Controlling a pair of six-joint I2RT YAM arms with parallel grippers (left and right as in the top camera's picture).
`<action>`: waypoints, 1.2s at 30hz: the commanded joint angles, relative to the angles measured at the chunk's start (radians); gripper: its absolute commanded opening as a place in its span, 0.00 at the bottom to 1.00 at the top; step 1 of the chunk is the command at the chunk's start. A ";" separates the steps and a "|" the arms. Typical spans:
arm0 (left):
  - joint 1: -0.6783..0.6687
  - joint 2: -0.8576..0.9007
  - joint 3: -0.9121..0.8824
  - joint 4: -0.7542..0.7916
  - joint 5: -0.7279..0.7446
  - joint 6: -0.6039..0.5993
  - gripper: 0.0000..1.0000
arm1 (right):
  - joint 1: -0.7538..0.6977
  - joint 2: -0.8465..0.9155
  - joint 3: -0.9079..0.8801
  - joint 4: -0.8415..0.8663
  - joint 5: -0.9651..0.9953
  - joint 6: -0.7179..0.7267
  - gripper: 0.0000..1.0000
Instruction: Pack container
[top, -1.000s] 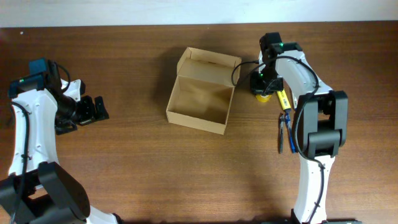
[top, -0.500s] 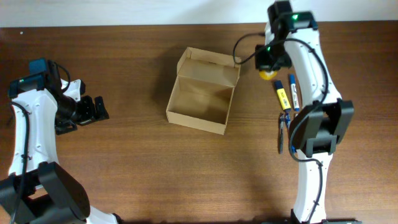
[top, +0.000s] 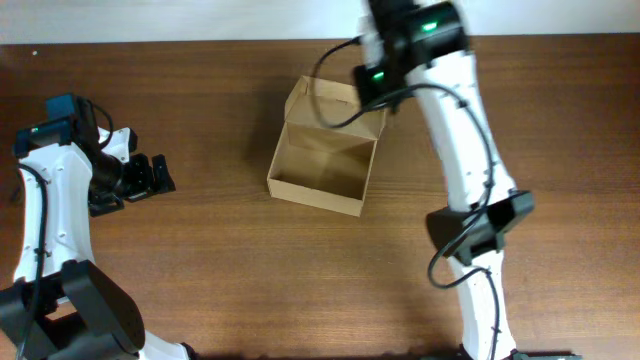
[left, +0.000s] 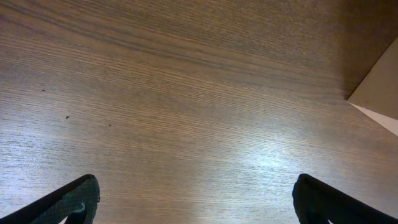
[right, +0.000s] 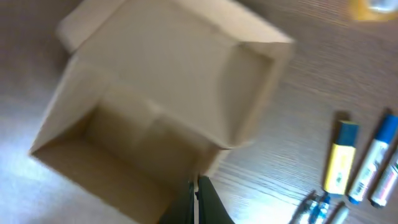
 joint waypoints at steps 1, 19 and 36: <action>0.003 -0.019 -0.006 0.000 0.015 0.019 1.00 | 0.057 -0.005 0.018 0.003 0.079 -0.016 0.04; 0.003 -0.019 -0.006 0.000 0.015 0.019 1.00 | -0.218 -0.003 -0.087 0.201 0.104 0.150 0.04; 0.003 -0.019 -0.006 0.000 0.015 0.019 1.00 | -0.372 0.005 -0.483 0.740 0.034 0.109 0.07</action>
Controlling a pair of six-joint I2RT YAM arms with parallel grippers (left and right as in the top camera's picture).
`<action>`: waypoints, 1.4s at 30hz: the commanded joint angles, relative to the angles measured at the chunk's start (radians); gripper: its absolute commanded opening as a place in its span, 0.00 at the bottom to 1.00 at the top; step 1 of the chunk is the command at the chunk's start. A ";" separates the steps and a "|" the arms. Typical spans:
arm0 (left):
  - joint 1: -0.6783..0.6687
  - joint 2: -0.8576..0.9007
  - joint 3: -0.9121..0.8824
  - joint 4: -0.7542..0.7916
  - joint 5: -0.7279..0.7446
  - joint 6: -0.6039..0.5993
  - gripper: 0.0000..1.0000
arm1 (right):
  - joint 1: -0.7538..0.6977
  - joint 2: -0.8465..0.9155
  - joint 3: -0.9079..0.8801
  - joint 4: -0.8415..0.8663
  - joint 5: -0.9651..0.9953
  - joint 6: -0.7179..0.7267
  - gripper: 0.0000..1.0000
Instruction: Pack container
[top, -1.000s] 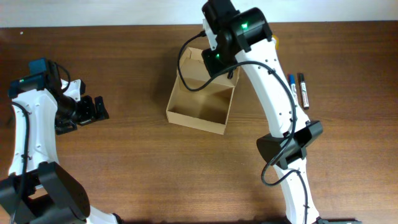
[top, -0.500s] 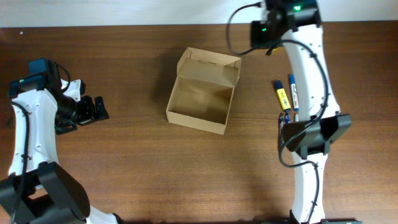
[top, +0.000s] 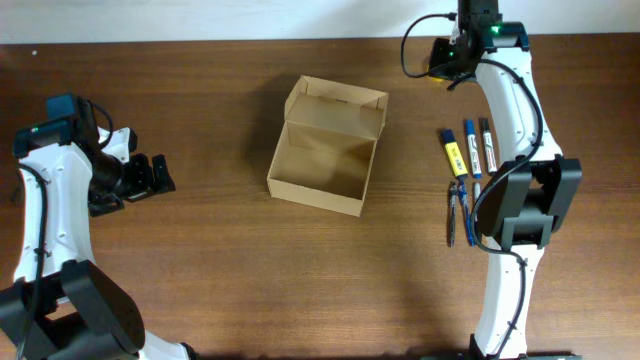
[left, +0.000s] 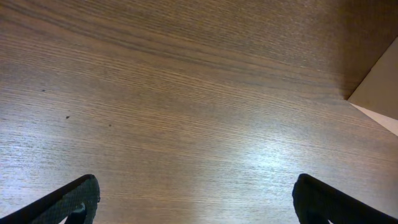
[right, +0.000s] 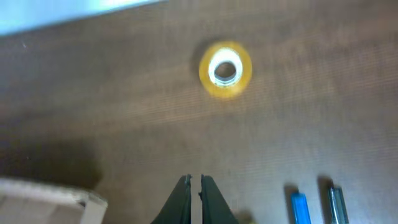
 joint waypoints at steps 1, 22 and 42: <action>0.003 -0.019 -0.006 0.000 0.015 0.019 1.00 | -0.017 0.009 -0.010 0.046 0.005 0.006 0.07; 0.003 -0.019 -0.006 0.000 0.015 0.019 1.00 | -0.070 0.221 -0.010 0.450 -0.016 -0.128 0.04; 0.003 -0.019 -0.006 0.000 0.015 0.019 1.00 | -0.068 0.320 -0.010 0.398 -0.013 -0.127 0.04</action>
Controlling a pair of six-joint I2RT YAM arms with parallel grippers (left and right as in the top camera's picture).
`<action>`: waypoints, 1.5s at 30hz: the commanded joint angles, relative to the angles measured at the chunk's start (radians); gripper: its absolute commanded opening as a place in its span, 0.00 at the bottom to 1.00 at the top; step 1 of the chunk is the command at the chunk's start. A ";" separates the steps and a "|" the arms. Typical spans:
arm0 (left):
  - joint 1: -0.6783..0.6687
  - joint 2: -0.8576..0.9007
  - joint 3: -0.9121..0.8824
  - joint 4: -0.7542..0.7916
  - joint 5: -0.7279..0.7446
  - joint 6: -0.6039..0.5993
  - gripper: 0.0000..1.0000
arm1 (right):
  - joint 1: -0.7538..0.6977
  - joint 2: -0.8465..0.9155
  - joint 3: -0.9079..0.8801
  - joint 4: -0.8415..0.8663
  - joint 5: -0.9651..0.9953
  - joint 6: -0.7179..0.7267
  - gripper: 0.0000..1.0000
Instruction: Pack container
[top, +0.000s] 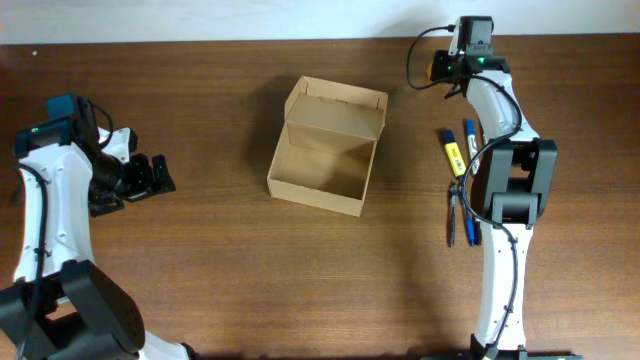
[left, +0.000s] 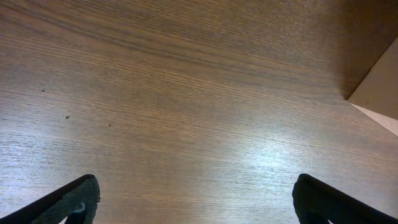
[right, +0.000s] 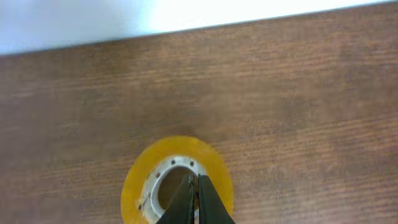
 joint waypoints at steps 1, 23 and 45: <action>0.003 -0.019 -0.006 0.000 0.015 0.019 1.00 | 0.002 0.030 -0.011 -0.064 -0.002 -0.006 0.04; 0.003 -0.019 -0.006 0.000 0.015 0.019 1.00 | 0.115 -0.010 0.014 -0.460 -0.002 0.016 0.04; 0.003 -0.019 -0.006 0.000 0.015 0.019 1.00 | 0.150 -0.119 0.396 -0.783 -0.017 0.047 0.09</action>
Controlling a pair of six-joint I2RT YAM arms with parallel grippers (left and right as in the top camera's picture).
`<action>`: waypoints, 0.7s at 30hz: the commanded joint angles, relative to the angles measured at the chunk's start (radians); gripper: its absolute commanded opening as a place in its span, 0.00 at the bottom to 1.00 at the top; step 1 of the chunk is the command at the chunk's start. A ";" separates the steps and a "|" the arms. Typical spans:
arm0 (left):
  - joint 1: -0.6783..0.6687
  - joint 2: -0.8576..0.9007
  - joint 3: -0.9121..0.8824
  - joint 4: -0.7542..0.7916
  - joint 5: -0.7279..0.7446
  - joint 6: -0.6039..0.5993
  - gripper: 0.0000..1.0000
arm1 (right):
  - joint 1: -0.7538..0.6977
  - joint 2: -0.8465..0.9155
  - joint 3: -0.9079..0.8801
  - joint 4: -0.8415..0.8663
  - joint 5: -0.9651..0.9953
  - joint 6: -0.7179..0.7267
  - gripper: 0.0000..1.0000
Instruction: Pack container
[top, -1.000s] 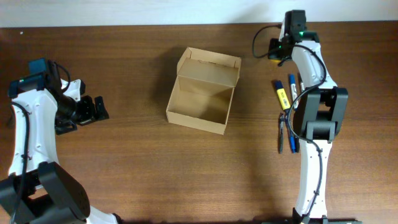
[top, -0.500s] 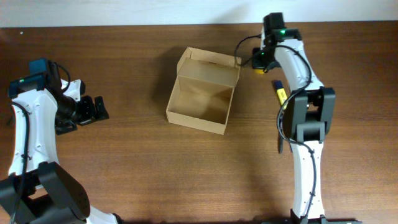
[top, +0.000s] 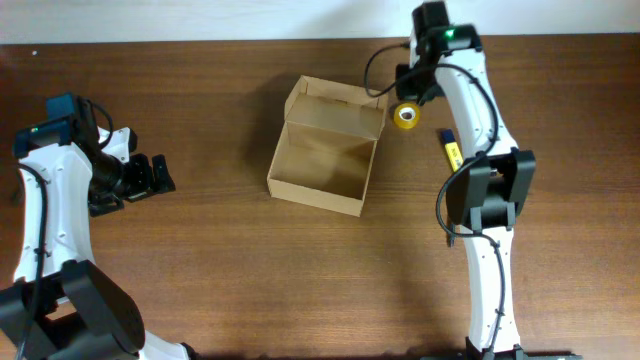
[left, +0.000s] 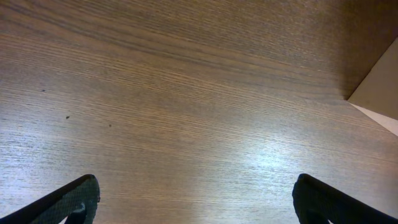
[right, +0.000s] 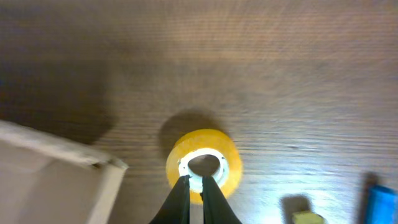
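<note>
An open cardboard box (top: 322, 152) stands mid-table, its lid flap tipped up at the back. A yellow tape roll (top: 405, 116) hangs just right of the box's back right corner. My right gripper (right: 196, 179) is shut on the rim of the tape roll (right: 214, 163), one finger inside the white core. The roll casts a shadow on the wood beneath it. The box corner (right: 59, 171) shows at the left of the right wrist view. Far left, my left gripper (top: 158, 175) stands open over bare wood, its fingertips (left: 78, 198) wide apart.
A yellow and blue marker (top: 448, 150) lies right of the box, partly under my right arm (top: 478, 195). Its yellow end (right: 303, 218) shows in the right wrist view. The table's back edge meets a white wall. A box corner (left: 380, 87) shows in the left wrist view.
My right gripper was down at the tape roll near the table's back edge. It now holds the roll closer to the front and left, beside the box. The left arm has not moved.
My right gripper was shut above the open box. It then hung over the tape roll at the back right, then was down at the roll's core. Now it holds the roll off the table next to the box. The left gripper stayed open and still.
</note>
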 joint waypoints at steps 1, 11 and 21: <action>0.003 -0.019 -0.006 0.000 0.014 0.019 1.00 | -0.019 -0.060 0.092 -0.035 -0.001 0.010 0.09; 0.003 -0.019 -0.006 0.000 0.014 0.019 1.00 | -0.046 -0.059 0.093 -0.161 0.006 0.047 0.04; 0.003 -0.019 -0.006 0.000 0.014 0.019 1.00 | -0.044 -0.057 0.002 -0.138 0.010 0.048 0.04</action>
